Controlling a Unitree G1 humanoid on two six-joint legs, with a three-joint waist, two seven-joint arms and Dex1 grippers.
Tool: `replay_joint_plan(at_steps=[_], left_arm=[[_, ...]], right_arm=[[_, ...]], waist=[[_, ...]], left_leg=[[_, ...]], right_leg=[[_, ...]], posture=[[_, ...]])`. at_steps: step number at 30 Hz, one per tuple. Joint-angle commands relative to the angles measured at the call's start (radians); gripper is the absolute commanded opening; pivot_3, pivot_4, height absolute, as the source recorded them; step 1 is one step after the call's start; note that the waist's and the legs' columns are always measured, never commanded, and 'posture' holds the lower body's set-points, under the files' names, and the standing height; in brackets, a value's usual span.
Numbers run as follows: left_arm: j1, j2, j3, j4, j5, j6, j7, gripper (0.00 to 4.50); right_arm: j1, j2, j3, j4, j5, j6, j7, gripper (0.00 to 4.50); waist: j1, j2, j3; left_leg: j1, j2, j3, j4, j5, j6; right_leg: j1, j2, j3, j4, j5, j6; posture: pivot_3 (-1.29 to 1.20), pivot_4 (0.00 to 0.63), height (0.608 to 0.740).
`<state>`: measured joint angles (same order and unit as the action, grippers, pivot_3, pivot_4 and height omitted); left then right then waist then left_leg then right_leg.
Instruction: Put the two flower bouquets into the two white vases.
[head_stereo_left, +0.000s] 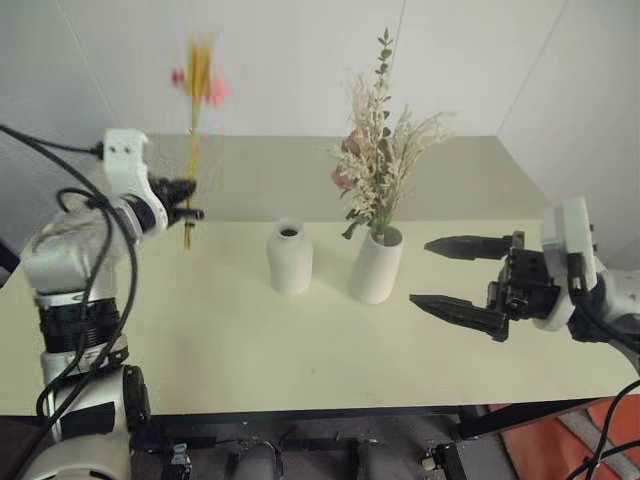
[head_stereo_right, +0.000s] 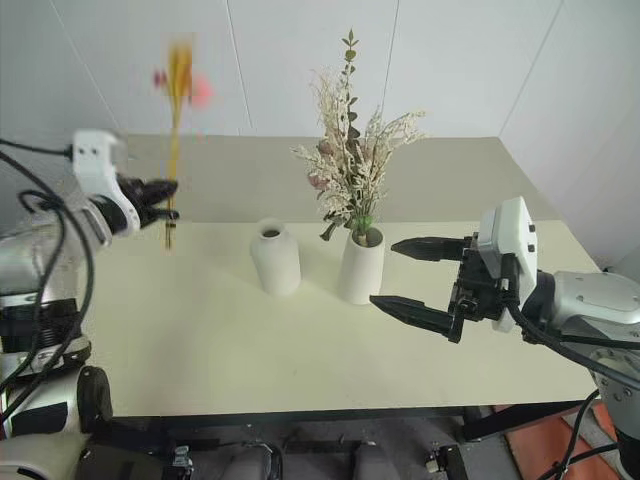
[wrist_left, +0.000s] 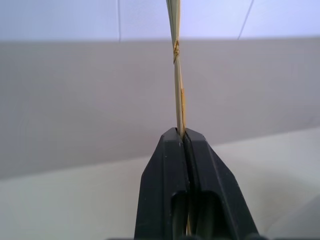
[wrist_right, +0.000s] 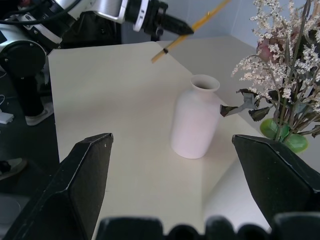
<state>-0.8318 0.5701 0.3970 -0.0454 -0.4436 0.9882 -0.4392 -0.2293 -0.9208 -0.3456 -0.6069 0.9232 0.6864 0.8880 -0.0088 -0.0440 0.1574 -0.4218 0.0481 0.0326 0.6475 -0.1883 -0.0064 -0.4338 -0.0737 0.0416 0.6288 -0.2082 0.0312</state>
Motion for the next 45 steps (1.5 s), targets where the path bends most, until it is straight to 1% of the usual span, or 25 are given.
replay_joint_plan(at_steps=[1, 2, 6, 8, 11, 13, 19, 25, 32, 37, 45], left_arm=[[-0.108, -0.084, 0.057, -0.065, -0.191, -0.065, -0.083, 0.02], [-0.127, -0.097, 0.057, -0.061, -0.220, -0.078, -0.105, 0.02], [-0.175, -0.146, 0.020, -0.020, -0.295, -0.142, -0.196, 0.02], [-0.171, -0.181, -0.016, 0.014, -0.301, -0.193, -0.241, 0.02], [-0.148, -0.201, -0.061, 0.055, -0.284, -0.246, -0.275, 0.02], [-0.108, -0.210, -0.108, 0.091, -0.248, -0.312, -0.322, 0.02], [-0.058, -0.191, -0.172, 0.169, -0.194, -0.426, -0.396, 0.02], [-0.054, -0.207, -0.173, 0.230, -0.188, -0.492, -0.414, 0.02], [-0.027, -0.230, -0.195, 0.286, -0.144, -0.567, -0.409, 0.02], [0.015, -0.255, -0.225, 0.292, -0.100, -0.618, -0.395, 0.02], [0.053, -0.286, -0.224, 0.286, -0.076, -0.657, -0.356, 0.02]], right_arm=[[-0.004, 0.008, -0.007, -0.015, -0.010, -0.026, -0.017, 4.50], [-0.003, 0.010, -0.006, -0.016, -0.010, -0.026, -0.020, 4.50], [0.009, 0.013, -0.013, -0.028, -0.013, -0.027, -0.034, 4.50], [0.021, 0.015, -0.023, -0.039, -0.012, -0.027, -0.045, 4.50], [0.033, 0.019, -0.030, -0.053, -0.009, -0.027, -0.060, 4.50], [0.048, 0.025, -0.041, -0.067, -0.006, -0.027, -0.075, 4.50], [0.083, 0.036, -0.063, -0.100, 0.002, -0.028, -0.109, 4.50], [0.102, 0.043, -0.075, -0.122, 0.016, -0.027, -0.140, 4.50], [0.124, 0.048, -0.090, -0.140, 0.028, -0.032, -0.158, 4.50], [0.132, 0.049, -0.098, -0.147, 0.035, -0.029, -0.164, 4.50], [0.140, 0.047, -0.102, -0.148, 0.044, -0.032, -0.174, 4.50]], waist=[[0.011, 0.000, 0.000], [0.013, 0.000, 0.000], [0.013, 0.000, 0.000], [0.012, 0.000, 0.000], [0.009, 0.000, 0.000], [0.004, 0.000, 0.000], [-0.001, 0.000, 0.000], [-0.002, 0.000, 0.000], [-0.002, 0.000, 0.000], [-0.002, 0.000, 0.000], [-0.002, 0.000, 0.000]], left_leg=[[0.001, 0.000, 0.000, 0.002, 0.000, 0.000], [0.001, 0.000, -0.001, 0.003, 0.000, 0.000], [0.004, 0.000, -0.001, 0.004, 0.000, 0.000], [0.007, 0.000, -0.001, 0.004, 0.000, 0.000], [0.008, 0.000, -0.001, 0.004, 0.000, 0.000], [0.008, 0.000, -0.001, 0.004, 0.000, 0.000], [0.007, 0.000, -0.001, 0.004, 0.000, 0.000], [0.007, 0.000, -0.001, 0.004, 0.000, 0.000], [0.007, 0.000, -0.001, 0.004, 0.000, 0.000], [0.007, 0.000, -0.001, 0.004, 0.000, 0.000], [0.007, 0.000, -0.001, 0.004, 0.000, 0.000]], right_leg=[[0.002, 0.000, -0.001, 0.000, -0.001, 0.001], [0.004, 0.000, -0.002, 0.000, -0.003, 0.005], [0.009, 0.000, -0.002, -0.002, -0.003, 0.006], [0.010, 0.000, -0.002, -0.002, -0.003, 0.006], [0.011, 0.000, -0.001, -0.002, -0.003, 0.006], [0.011, 0.000, -0.001, -0.002, -0.003, 0.007], [0.011, 0.000, -0.001, -0.002, -0.003, 0.006], [0.011, 0.000, -0.001, -0.002, -0.004, 0.007], [0.011, 0.000, -0.001, -0.003, -0.004, 0.007], [0.011, 0.000, -0.001, -0.003, -0.004, 0.007], [0.011, 0.000, -0.001, -0.003, -0.004, 0.007]], posture=[[0.00, 0.150, 0.740], [0.00, 0.150, 0.740], [0.00, 0.150, 0.740], [0.00, 0.150, 0.740], [0.00, 0.150, 0.740], [0.00, 0.150, 0.740], [0.00, 0.150, 0.740], [0.00, 0.150, 0.740], [0.00, 0.150, 0.740], [0.00, 0.150, 0.740], [0.00, 0.150, 0.740]])
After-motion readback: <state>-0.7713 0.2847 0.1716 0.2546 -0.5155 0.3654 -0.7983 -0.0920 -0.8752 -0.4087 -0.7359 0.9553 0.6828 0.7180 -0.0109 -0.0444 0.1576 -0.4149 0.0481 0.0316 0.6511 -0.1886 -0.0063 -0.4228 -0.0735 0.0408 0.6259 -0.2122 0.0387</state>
